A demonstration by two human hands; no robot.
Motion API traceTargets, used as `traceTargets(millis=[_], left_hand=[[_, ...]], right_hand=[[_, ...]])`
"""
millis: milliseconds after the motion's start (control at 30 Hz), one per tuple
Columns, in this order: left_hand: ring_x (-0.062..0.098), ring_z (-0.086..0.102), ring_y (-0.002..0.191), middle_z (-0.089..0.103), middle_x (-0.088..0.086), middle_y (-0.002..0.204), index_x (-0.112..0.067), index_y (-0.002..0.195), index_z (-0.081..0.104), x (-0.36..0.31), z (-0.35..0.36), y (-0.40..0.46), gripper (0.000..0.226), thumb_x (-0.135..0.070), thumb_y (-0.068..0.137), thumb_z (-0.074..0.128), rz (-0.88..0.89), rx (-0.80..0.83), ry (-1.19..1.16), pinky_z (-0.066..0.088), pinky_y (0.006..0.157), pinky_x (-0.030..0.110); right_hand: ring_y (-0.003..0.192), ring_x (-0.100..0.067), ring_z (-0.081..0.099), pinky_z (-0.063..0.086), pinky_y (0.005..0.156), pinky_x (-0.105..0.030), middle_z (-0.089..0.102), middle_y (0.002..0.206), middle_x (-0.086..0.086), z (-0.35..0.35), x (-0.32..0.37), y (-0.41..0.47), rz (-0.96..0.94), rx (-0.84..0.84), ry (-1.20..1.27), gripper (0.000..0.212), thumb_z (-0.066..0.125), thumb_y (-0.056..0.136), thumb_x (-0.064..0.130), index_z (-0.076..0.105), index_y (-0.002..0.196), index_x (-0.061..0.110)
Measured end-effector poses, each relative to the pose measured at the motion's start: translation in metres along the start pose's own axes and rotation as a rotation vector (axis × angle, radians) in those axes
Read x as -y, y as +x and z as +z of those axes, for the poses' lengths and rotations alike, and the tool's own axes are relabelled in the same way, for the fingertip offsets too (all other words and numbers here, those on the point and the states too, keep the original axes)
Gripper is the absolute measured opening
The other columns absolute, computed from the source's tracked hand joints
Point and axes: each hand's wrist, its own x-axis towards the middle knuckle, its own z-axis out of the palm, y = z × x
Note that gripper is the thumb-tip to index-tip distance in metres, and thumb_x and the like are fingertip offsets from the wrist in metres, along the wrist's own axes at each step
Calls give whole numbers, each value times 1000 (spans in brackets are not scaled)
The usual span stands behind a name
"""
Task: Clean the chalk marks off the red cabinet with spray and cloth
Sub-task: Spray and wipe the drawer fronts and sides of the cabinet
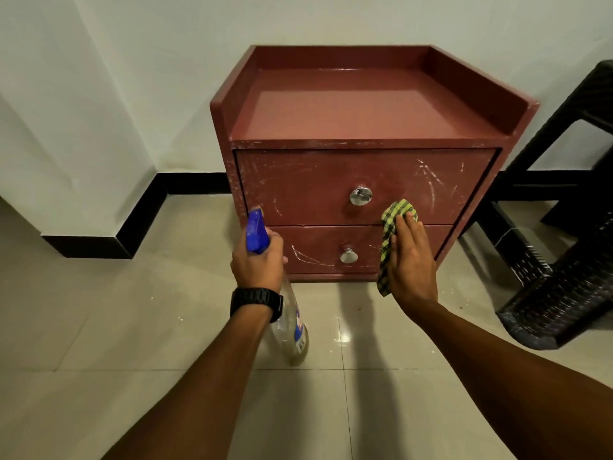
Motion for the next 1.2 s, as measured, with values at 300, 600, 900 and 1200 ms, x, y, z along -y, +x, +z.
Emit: traceTargets(millis=[300,600,900,1200], left_hand=[[7,59,46,58,-4,60,-29,69,52,-37,-24,29,12,-19,74,57,123,-105,25,50,53,23],[19,64,60,62,3,67,-28,75,52,46,-39,-6,15,-18,79,61,-128,-95,152,42,53,24],[16,60,55,68,13,72,-15,86,58,93,-26,-43,9,-20,82,64,-350,-55,232,39,50,23],[23,68,67,67,8,74,-26,71,51,62,51,-67,16,-20,77,64,-283,163,174,49,53,25]], right_hand=[[147,-26,15,14,118,-34,24,157,-9,-4,10,11,-13,-45,-3,46,32,103,18,30,148,10],[145,-29,20,24,117,-47,30,155,-12,-7,-14,-1,35,-53,-8,46,31,103,21,32,147,8],[147,-27,16,18,120,-41,24,157,-10,-15,-39,-6,112,-46,-60,46,33,103,16,30,148,8],[147,-26,16,18,120,-38,25,157,-10,-39,-61,-6,136,-77,-89,47,35,102,14,29,148,8]])
